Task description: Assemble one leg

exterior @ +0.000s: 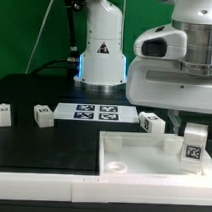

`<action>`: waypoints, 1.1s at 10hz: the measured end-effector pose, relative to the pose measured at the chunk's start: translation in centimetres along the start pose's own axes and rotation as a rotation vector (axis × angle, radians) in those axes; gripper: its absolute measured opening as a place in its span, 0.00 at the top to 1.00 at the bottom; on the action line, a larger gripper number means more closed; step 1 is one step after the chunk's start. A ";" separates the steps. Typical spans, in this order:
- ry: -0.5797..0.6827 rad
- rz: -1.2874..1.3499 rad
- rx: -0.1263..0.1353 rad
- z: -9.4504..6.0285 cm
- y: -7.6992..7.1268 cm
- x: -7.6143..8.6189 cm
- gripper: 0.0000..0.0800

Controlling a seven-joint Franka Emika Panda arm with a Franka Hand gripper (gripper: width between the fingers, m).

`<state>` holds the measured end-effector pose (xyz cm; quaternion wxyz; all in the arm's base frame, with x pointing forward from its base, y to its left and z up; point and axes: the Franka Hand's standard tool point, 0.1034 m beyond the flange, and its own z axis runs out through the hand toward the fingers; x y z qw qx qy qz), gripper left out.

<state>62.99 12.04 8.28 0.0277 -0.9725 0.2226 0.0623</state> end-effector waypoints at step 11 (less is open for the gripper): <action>0.002 0.319 0.010 0.3 -0.6 -0.3 0.23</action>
Offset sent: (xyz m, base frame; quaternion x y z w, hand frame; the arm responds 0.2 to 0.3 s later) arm 0.0054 -0.0036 -0.0032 0.0053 0.0018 0.2874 0.9578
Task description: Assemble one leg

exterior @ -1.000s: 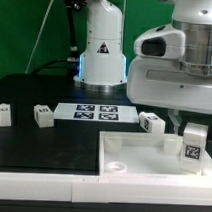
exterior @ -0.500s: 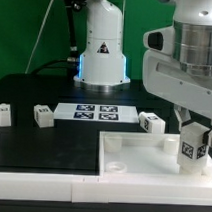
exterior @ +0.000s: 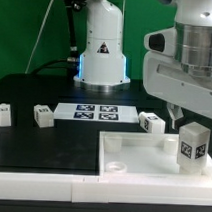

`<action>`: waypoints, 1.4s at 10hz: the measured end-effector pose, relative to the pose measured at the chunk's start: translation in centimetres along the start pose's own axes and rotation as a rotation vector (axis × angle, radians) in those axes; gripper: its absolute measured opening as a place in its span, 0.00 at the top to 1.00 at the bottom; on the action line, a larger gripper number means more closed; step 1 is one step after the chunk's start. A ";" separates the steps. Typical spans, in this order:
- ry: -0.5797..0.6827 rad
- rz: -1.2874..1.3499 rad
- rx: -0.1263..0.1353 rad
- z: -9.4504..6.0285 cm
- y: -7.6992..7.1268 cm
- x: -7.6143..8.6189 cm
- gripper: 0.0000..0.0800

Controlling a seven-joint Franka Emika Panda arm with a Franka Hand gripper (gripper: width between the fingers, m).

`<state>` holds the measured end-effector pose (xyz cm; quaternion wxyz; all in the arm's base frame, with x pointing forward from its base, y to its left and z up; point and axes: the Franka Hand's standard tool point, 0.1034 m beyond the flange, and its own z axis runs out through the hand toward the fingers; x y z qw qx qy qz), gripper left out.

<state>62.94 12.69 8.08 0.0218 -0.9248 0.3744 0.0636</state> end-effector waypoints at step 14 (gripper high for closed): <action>0.000 -1.174 0.000 0.1 0.3 0.5 0.52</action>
Offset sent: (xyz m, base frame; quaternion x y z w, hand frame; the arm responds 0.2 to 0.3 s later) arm 0.0053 0.0022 0.0017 -0.0100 0.0032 -0.2716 0.9624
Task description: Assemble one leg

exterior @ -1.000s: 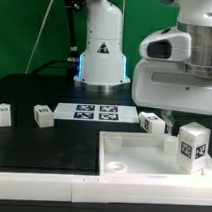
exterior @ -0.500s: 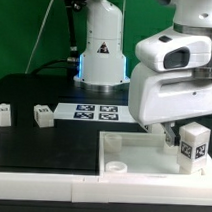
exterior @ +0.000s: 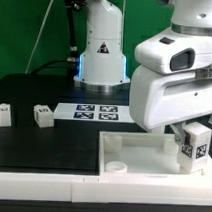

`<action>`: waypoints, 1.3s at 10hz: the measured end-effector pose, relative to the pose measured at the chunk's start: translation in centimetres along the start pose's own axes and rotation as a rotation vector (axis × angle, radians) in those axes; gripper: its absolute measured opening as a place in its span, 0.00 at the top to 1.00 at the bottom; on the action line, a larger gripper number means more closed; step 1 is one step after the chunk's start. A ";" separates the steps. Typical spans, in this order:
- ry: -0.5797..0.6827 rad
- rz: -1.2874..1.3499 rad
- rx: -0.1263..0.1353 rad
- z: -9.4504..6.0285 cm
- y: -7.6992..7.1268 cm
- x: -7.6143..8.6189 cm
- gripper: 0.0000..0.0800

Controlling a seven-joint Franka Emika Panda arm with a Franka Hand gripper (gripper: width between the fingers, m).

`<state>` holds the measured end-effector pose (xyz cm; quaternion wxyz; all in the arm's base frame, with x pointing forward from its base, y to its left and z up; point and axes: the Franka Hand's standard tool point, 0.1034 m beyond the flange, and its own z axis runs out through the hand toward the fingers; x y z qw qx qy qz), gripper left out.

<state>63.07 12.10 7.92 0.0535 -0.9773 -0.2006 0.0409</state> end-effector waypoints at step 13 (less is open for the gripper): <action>0.069 1.303 0.005 0.2 0.2 -0.2 0.64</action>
Offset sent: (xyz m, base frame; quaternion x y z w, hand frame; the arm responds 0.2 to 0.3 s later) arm -0.0114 -0.0083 -0.0028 -0.0078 0.0134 0.1814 0.9833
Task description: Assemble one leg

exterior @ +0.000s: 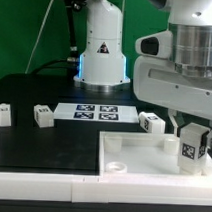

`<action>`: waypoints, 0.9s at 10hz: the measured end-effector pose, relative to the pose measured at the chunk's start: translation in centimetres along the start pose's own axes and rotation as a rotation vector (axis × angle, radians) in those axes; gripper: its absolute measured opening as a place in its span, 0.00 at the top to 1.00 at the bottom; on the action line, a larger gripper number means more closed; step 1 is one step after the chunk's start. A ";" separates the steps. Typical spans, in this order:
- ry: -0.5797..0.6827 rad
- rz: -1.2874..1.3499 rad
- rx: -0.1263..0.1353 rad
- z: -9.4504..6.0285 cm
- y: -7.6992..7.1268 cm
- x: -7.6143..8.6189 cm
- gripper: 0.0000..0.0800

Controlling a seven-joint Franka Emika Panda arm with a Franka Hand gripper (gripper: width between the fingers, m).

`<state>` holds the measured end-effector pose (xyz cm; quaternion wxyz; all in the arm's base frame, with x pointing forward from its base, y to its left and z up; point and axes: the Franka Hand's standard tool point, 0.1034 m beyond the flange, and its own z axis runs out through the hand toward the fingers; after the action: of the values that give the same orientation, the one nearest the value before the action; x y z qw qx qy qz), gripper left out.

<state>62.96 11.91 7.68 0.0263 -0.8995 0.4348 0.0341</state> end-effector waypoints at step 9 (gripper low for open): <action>0.006 -0.818 -0.022 -0.2 -0.3 -0.4 0.19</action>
Offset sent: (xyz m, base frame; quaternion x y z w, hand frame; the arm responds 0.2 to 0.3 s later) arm 0.0081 -0.0019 0.0052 -0.0454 -0.0214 -0.1639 0.9852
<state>62.96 12.36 7.90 0.0269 -0.9985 0.0410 0.0228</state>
